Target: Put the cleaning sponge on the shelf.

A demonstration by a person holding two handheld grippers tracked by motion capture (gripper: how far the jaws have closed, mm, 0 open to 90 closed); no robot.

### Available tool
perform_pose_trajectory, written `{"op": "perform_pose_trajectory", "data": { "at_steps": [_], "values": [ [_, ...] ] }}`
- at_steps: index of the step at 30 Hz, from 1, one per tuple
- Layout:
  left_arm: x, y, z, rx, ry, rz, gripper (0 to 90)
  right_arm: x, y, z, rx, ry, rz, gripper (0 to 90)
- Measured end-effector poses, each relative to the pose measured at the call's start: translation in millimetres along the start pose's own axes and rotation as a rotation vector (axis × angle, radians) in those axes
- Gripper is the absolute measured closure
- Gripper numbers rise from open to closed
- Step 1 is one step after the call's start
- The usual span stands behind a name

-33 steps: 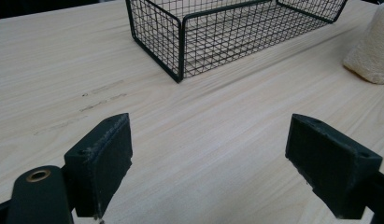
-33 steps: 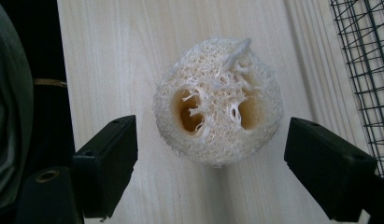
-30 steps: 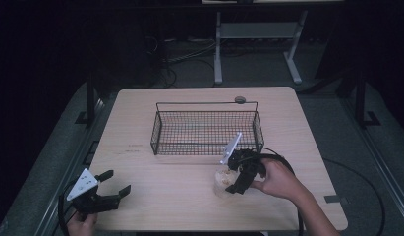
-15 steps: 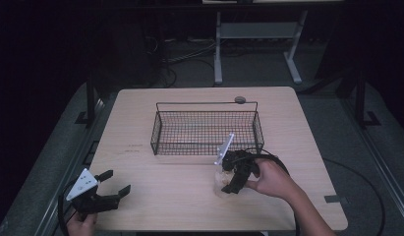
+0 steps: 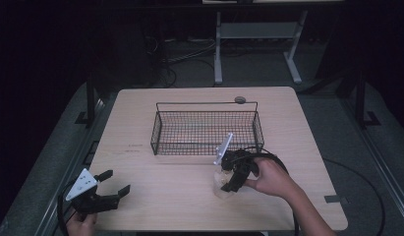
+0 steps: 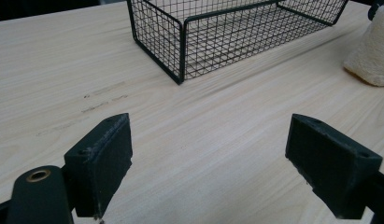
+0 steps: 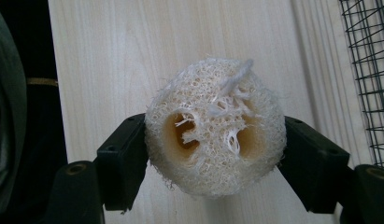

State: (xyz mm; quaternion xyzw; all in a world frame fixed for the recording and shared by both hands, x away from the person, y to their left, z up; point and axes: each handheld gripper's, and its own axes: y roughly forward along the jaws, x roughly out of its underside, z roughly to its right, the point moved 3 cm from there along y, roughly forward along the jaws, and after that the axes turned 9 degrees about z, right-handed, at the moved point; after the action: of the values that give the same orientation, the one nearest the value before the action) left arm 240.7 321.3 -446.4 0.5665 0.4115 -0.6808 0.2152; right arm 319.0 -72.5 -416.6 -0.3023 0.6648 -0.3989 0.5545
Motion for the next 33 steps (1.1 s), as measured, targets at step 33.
{"op": "perform_pose_trajectory", "data": {
  "at_steps": [33],
  "values": [
    [-0.3,-0.6,-0.1,-0.003,0.003,0.002,13.9,-38.8,-52.1,19.7,-0.004,-0.027,0.072,28.2]
  ]
}}
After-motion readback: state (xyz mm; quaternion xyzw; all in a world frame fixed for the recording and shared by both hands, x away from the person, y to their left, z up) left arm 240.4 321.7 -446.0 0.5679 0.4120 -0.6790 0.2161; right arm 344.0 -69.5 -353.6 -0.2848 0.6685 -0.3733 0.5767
